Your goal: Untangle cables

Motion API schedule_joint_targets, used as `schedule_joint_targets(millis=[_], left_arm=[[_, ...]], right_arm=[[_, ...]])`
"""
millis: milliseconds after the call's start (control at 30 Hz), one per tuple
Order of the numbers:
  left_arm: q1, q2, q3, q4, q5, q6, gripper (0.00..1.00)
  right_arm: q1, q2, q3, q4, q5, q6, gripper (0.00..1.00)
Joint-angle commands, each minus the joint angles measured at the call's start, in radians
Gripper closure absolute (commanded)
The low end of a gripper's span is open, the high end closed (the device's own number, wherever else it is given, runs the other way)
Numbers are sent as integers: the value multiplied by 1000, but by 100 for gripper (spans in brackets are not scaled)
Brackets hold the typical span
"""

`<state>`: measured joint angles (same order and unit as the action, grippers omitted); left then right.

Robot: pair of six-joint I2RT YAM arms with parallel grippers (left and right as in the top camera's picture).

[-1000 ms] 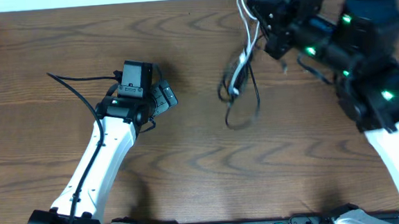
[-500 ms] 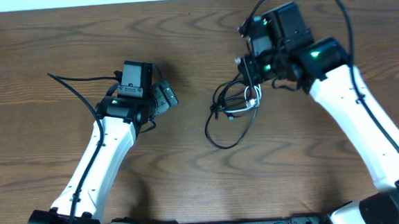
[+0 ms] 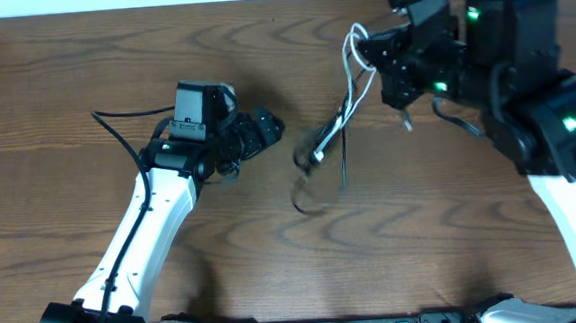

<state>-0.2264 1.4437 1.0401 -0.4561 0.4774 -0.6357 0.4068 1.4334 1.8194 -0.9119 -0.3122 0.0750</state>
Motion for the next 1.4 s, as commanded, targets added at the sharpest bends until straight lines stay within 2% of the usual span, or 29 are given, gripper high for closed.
schedule_joint_targets(millis=[0, 67, 133, 400, 500, 567, 733, 933, 967, 1067, 1267, 1367], left_arm=[[-34, -7, 3, 66, 145, 109, 4], [-66, -7, 3, 105, 178, 218, 4], [-99, -7, 3, 132, 189, 260, 4], [-240, -7, 3, 194, 182, 325, 4], [-296, -5, 3, 201, 109, 323, 8], [-336, 1, 3, 203, 31, 301, 9], [-389, 47, 3, 206, -182, 161, 9], [-390, 121, 3, 208, -334, 40, 10], [-390, 132, 3, 208, -346, 35, 16], [-390, 171, 3, 208, -363, 35, 45], [-390, 222, 3, 208, -363, 35, 92], [-390, 236, 3, 208, -386, 31, 92]], right_arm=[[0, 9, -3, -4, 23, -8, 99], [0, 9, -3, -10, 27, -1, 99], [-2, 9, -3, -18, 32, -1, 99], [-1, 9, -3, -27, 64, 19, 99], [-1, 8, -3, -27, 64, 26, 99], [-1, 8, -3, -27, 64, 32, 99], [-1, 8, -3, -29, 63, 45, 99], [-2, -14, -3, -42, 64, 44, 99], [-2, -20, -3, -43, 64, 44, 99], [-2, -45, -3, -42, 64, 43, 99], [-12, -104, -3, -42, 75, 43, 99], [-32, -137, -3, -42, 75, 43, 99]])
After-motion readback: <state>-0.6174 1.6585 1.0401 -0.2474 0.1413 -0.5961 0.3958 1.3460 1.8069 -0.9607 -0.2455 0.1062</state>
